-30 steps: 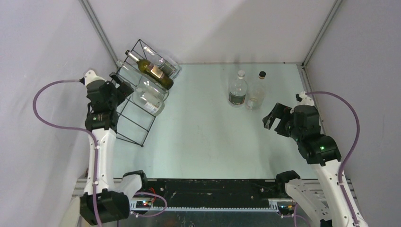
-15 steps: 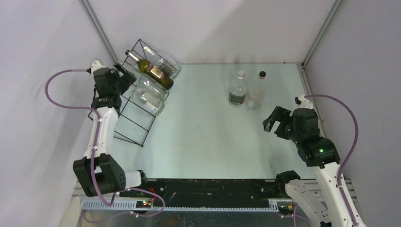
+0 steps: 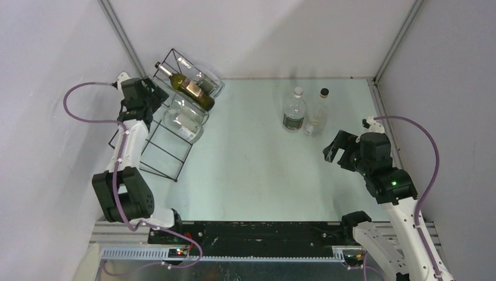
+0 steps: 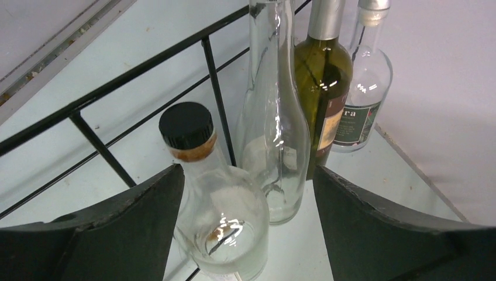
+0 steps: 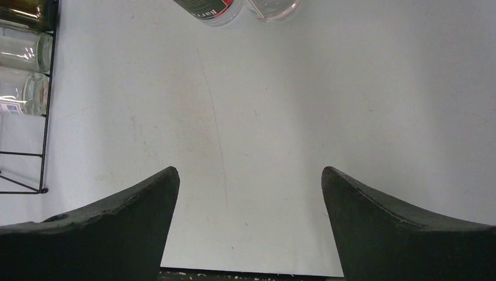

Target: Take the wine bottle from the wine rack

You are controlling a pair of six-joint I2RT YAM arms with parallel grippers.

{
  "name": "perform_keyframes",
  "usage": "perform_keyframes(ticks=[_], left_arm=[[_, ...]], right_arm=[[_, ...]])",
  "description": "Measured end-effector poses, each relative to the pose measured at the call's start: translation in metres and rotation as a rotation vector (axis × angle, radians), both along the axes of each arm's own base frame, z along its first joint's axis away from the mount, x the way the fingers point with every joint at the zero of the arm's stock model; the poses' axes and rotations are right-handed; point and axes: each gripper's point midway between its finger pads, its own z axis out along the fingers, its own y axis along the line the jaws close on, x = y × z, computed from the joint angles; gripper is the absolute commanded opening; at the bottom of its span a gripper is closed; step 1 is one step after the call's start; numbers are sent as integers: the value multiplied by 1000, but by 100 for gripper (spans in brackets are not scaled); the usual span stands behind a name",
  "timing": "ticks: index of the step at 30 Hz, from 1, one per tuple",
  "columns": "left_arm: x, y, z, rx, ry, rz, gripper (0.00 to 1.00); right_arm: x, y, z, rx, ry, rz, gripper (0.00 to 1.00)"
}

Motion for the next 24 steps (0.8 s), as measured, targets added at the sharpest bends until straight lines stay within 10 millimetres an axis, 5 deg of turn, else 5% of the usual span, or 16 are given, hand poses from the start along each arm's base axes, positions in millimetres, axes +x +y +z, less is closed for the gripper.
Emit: perform_keyframes(ticks=[17, 24], left_arm=[[21, 15, -43, 14, 95, 39, 72], [30, 22, -39, 37, 86, 60, 69]], right_arm=[[0, 3, 0, 22, 1, -1, 93], [0, 3, -1, 22, 3, 0, 93]])
